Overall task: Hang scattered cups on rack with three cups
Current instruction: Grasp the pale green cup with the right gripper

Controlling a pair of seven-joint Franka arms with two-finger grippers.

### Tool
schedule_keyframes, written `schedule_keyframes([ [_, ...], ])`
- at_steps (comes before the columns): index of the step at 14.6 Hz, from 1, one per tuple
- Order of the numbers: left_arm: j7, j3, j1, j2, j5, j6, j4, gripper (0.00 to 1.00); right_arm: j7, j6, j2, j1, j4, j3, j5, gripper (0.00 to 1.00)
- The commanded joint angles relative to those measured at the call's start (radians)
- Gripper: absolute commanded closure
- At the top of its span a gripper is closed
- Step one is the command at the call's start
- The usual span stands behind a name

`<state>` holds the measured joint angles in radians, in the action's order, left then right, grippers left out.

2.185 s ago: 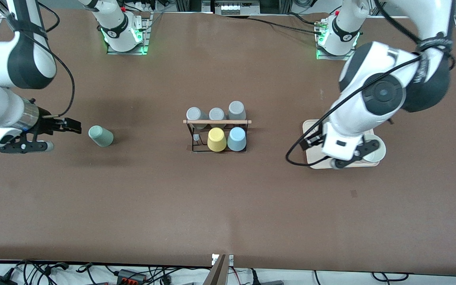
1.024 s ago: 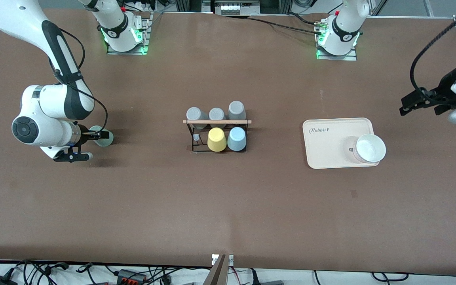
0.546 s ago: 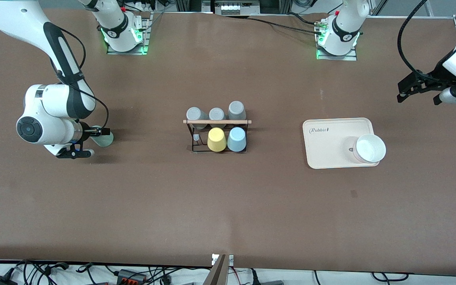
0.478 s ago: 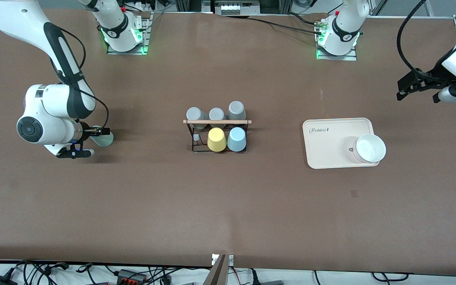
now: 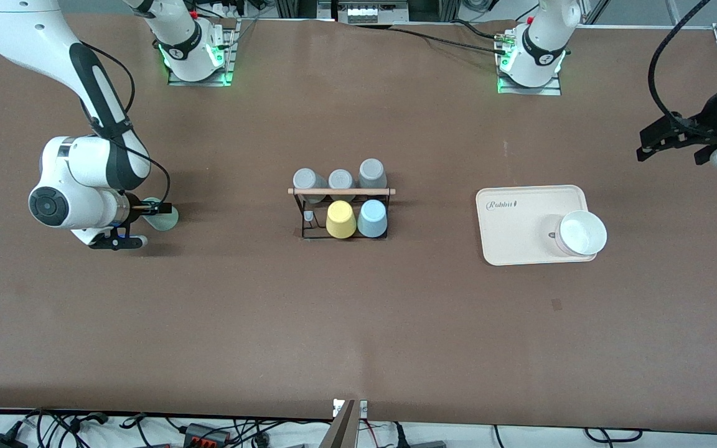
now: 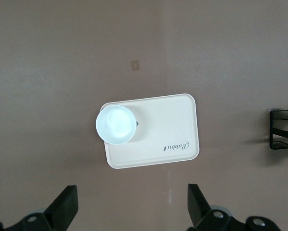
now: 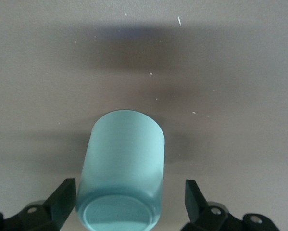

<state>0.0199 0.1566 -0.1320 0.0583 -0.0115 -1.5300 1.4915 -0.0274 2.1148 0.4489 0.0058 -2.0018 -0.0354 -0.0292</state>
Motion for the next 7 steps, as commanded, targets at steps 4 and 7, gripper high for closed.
schedule_keyframes([
  [4, -0.032, 0.006, -0.008, -0.021, -0.008, 0.025, 0.029, 0.00, 0.021, 0.002, -0.013, -0.004, 0.000, 0.008, -0.020, 0.81],
  [7, -0.037, 0.014, -0.009, -0.035, -0.008, 0.016, 0.036, 0.00, 0.007, -0.028, -0.048, -0.001, 0.032, 0.012, -0.012, 0.85],
])
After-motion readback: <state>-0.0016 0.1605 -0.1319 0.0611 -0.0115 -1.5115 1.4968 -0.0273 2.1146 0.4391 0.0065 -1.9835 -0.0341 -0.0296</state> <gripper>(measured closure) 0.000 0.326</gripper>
